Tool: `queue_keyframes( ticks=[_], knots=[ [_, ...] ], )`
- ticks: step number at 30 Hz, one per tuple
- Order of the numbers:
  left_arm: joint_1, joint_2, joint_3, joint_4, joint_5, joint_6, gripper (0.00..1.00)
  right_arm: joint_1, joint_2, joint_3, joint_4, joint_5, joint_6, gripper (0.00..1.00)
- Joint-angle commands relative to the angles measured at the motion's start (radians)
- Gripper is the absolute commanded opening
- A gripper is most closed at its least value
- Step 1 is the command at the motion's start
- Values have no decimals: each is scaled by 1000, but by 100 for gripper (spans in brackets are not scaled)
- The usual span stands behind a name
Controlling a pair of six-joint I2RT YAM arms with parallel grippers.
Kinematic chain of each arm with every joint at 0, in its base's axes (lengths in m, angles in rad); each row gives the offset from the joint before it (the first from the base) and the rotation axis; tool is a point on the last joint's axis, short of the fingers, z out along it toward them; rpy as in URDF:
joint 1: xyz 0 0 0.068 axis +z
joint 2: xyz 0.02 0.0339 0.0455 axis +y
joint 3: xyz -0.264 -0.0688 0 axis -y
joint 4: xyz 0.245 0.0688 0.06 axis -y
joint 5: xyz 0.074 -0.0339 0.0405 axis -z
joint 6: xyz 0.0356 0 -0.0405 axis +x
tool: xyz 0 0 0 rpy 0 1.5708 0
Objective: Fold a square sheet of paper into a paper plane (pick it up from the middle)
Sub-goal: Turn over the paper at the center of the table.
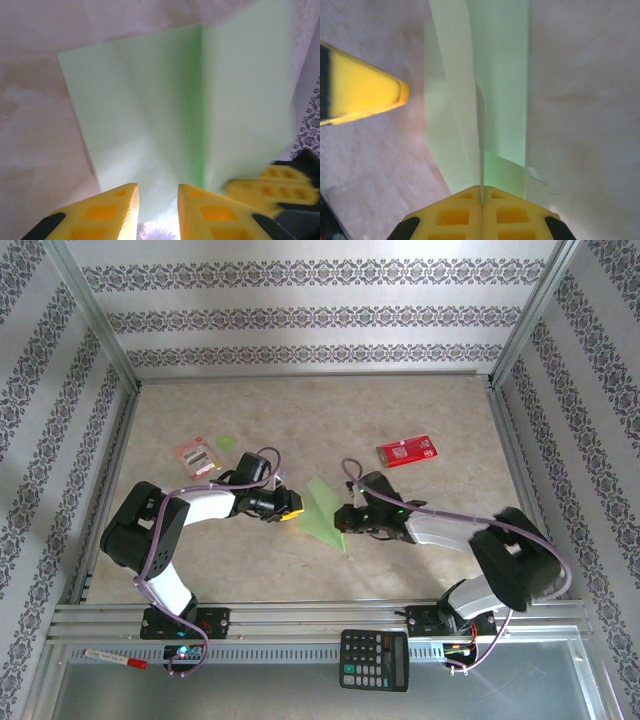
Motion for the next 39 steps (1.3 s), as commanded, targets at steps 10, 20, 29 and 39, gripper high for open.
queue_keyframes(
  ticks=[10,20,29,39],
  knots=[
    [151,-168,82,-246,-72,73,28,-96,-379,375,-901,784,-351,0],
    [252,-215,50,-260,-85,75,29,282,-30,463,-1190,1215,-18,0],
    [339,-230,41,-265,-70,86,29,473,380,607,-1173,1117,153,0],
    [387,-252,61,-319,-47,110,30,555,621,801,-1003,972,108,11]
  ],
)
